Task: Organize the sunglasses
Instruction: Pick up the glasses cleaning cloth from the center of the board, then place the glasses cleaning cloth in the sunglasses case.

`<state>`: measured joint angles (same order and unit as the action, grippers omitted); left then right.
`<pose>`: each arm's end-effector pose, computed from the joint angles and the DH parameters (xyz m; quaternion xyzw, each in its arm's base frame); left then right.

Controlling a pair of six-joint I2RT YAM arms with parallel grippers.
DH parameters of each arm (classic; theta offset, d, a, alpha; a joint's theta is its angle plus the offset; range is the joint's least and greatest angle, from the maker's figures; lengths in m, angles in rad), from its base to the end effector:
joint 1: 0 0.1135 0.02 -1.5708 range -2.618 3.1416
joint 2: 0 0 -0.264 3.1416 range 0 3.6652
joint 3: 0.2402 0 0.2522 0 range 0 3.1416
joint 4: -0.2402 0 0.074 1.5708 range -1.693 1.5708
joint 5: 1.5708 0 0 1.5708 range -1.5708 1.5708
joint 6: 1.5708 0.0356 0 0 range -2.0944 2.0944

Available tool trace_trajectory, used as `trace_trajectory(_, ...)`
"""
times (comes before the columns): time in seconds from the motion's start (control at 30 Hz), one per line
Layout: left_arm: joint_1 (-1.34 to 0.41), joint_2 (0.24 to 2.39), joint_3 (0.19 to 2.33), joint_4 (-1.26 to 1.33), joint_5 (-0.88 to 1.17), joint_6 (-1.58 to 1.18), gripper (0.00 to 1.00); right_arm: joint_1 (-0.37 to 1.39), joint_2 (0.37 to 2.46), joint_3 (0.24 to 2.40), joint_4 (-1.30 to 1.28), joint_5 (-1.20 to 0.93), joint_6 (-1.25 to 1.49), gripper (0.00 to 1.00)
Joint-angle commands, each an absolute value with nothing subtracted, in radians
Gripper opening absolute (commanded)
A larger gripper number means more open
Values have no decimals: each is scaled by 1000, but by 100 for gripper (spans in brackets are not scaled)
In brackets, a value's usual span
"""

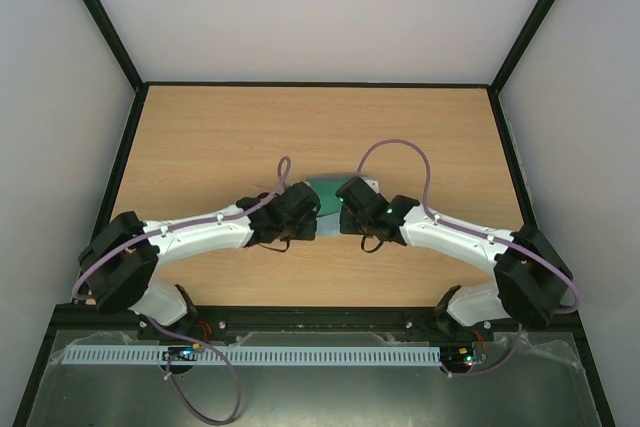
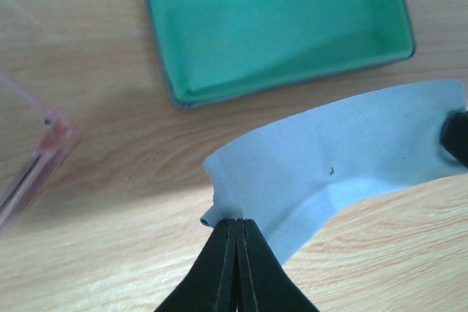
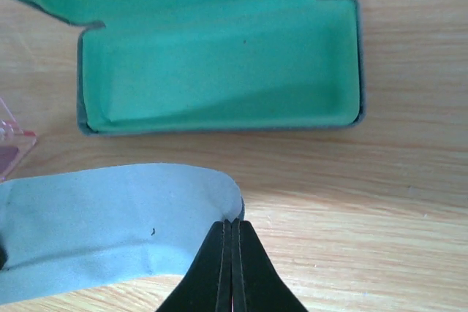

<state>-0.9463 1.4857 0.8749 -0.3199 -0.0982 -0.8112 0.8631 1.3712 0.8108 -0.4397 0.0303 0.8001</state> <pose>0.1771 -0.2397 0.1974 0.0486 0.9470 -0.2122 0.2364 0.1739 0.2016 0.2007 -0.0259 0.9591 0.1982 0.2004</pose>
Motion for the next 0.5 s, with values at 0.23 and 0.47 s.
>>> trace_trajectory(0.23,-881,1602,1033,-327,-94,-724,2,771,1421,944,-515,14,683,1)
trace_trajectory(0.47,-846,1675,1109,-325,-89,-692,2,707,1458,978,-513,-8,641,1)
